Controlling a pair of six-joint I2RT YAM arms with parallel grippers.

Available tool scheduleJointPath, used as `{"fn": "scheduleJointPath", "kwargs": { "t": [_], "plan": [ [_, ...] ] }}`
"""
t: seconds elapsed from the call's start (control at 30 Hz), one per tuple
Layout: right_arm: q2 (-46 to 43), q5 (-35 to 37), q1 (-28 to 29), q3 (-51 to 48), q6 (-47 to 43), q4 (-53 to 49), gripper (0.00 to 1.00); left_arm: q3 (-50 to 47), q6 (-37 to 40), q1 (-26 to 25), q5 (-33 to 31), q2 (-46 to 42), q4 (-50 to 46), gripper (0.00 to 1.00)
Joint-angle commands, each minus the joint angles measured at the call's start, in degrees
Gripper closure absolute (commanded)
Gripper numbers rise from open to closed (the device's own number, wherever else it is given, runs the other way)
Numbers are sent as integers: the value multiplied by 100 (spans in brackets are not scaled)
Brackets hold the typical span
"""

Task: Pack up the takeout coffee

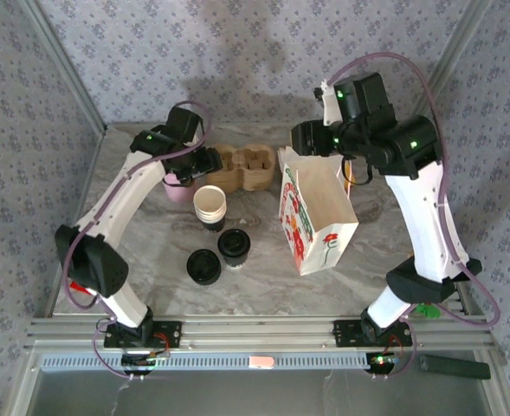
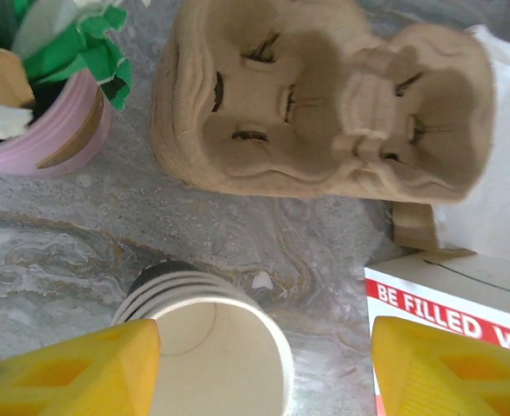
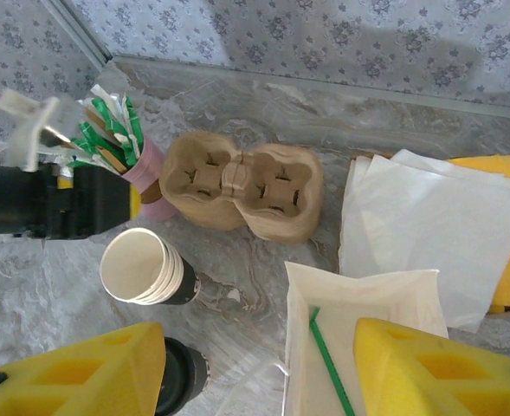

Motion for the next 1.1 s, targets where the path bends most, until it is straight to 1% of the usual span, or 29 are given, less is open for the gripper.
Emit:
{"fn": "scheduleJointPath", "kwargs": {
  "t": [0.0, 0.13, 0.3, 0.7, 0.83, 1.07],
  "plan": [
    [98, 22, 47, -25, 59, 159, 39, -19, -126, 49, 184, 172, 227, 35],
    [292, -79, 49, 128, 91, 107, 39, -105, -185, 107, 199, 356, 386, 35],
    [494, -140, 68, 339, 148, 51, 39, -141, -249, 256, 418, 593, 551, 35],
    [510, -150, 84, 344, 201, -60, 39, 88, -257, 395, 627, 1011, 706, 36],
    [499, -146, 84, 341, 184, -108, 39, 187, -284, 399, 677, 1156, 741, 38],
    [453, -132, 84, 313, 139, -200, 39, 297, -342, 399, 734, 1194, 777, 40]
  ]
}}
